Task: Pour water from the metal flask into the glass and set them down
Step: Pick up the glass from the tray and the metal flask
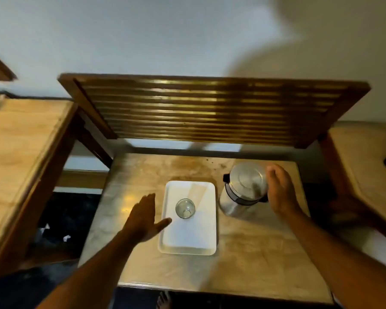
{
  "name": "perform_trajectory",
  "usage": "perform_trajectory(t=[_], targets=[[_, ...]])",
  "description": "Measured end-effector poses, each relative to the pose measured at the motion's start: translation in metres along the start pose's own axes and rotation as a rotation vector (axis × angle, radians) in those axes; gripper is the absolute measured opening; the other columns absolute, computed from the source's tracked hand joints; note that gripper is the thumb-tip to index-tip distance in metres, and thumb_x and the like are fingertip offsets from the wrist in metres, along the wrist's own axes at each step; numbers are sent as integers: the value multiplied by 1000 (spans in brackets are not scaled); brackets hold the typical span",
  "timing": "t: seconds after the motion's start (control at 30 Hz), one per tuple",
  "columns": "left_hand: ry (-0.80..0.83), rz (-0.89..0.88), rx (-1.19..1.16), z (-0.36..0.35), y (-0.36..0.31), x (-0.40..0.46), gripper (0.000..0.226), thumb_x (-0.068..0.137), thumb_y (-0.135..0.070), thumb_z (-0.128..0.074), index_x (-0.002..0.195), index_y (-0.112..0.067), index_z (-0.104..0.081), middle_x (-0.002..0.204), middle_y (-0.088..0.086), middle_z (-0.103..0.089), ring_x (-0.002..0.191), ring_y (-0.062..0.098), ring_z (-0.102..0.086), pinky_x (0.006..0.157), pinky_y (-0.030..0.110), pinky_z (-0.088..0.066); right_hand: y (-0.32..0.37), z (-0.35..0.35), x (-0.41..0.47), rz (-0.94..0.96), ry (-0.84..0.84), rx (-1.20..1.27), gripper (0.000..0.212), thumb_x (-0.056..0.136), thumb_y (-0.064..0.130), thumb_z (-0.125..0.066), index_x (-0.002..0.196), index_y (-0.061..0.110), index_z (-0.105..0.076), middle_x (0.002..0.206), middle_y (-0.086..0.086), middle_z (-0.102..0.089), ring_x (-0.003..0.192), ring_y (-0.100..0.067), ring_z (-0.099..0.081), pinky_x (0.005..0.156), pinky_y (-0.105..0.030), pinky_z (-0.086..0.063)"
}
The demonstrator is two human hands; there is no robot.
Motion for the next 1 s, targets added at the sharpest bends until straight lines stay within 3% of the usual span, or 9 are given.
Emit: perform_trajectory(t=[0.07, 0.2, 0.27, 0.37, 0.53, 0.6, 0.77, 0.9, 1.0], targets=[[61, 21, -163, -41, 1, 9, 113, 77, -66, -67, 156, -10, -9, 165, 13, -21, 150, 30, -21, 119, 38, -21, -41, -6, 0, -98, -125, 158, 17, 93, 37, -43, 92, 34, -60, 113, -18, -57, 91, -16, -54, 70, -25, -45], [-61, 83, -501, -96, -6, 23, 105, 66, -37, -91, 149, -11, -31, 148, 11, -46, 132, 31, -49, 102, 36, -43, -98, -20, -1, -173, -212, 402, 13, 87, 22, -50, 81, 29, -59, 82, 3, -65, 71, -5, -61, 53, -20, -49], [-154, 107, -651, -109, -15, 35, 102, 61, -31, -93, 145, -16, -38, 142, 5, -51, 123, 26, -54, 94, 37, -49, -111, -23, 4, -114, -170, 431, 24, 86, 18, -51, 67, 27, -62, 59, 14, -61, 56, -5, -56, 46, -20, -46], [-242, 127, -778, -127, -23, 52, 83, 60, -30, -94, 131, -26, -52, 126, -8, -58, 114, 17, -55, 95, 34, -48, -123, -29, 12, -53, -2, 456, 39, 85, 20, -52, 47, 26, -57, 44, 11, -51, 45, -9, -44, 44, -21, -35], [-247, 133, -739, -126, -29, 62, 71, 66, -18, -93, 127, -11, -59, 122, 3, -66, 110, 21, -59, 94, 34, -48, -125, -33, 13, -84, 169, 454, 50, 89, 26, -44, 42, 18, -56, 37, -1, -53, 37, -11, -48, 42, -19, -38], [-224, 123, -697, -119, -31, 60, 71, 66, -20, -93, 128, -11, -59, 119, 0, -65, 107, 18, -58, 91, 31, -47, -123, -35, 11, -115, 166, 475, 53, 90, 30, -46, 39, 16, -54, 34, -1, -49, 36, -11, -46, 43, -19, -37], [-262, 152, -673, -86, -34, 29, 68, 62, -20, -95, 120, -25, -58, 105, -5, -69, 98, 23, -64, 83, 34, -49, -86, -41, 18, -243, 70, 498, 56, 77, 61, -64, 45, 18, -52, 36, 3, -42, 35, -13, -36, 40, -23, -29], [-340, 122, -668, -38, -37, -3, 64, 62, -19, -94, 114, -32, -58, 98, -11, -70, 94, 21, -66, 78, 34, -47, -42, -36, 9, -305, 54, 475, 50, 68, 65, -62, 47, 20, -56, 37, 6, -41, 33, -10, -34, 36, -19, -27], [-378, 60, -677, 15, -51, -20, 67, 60, -17, -95, 118, -22, -61, 100, -6, -70, 94, 23, -65, 80, 34, -46, 2, -18, -5, -312, 48, 524, 50, 63, 67, -63, 48, 21, -56, 37, 5, -40, 33, -10, -33, 35, -22, -26]])
Point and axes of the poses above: each hand's wrist, its own x-axis towards the middle knuckle, its own z-axis out of the back of the hand, y = z × x, the point moved 5 cm from there along x, towards the middle knuckle
